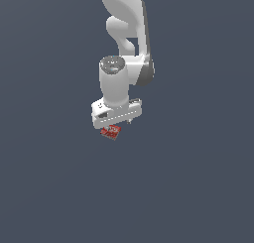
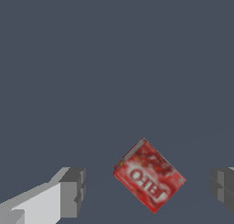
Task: Pick up the object and move it to a goal position.
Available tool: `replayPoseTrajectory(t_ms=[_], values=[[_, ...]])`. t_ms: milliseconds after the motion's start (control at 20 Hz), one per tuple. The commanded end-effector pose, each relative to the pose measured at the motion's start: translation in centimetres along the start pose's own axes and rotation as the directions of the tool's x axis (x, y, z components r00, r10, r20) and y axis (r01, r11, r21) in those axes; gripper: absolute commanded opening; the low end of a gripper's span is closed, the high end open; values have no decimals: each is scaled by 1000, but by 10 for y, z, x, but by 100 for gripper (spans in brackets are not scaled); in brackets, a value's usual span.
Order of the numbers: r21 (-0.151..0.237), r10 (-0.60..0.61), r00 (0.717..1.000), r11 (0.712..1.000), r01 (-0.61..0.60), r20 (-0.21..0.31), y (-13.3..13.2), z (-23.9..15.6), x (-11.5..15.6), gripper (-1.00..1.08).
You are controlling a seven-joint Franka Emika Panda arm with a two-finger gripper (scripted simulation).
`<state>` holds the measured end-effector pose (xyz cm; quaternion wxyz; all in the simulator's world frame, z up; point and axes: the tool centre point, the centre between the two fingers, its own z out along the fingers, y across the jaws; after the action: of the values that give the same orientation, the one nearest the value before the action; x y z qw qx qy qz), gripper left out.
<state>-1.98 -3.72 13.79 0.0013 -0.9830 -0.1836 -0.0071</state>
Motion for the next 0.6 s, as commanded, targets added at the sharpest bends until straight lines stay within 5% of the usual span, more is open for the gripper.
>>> replayPoseTrajectory(t_ms=[0, 550], values=[[-2, -63, 998, 998, 63, 2, 3, 6, -5, 100], [-2, -330, 944, 944, 330, 11, 17, 32, -25, 100]])
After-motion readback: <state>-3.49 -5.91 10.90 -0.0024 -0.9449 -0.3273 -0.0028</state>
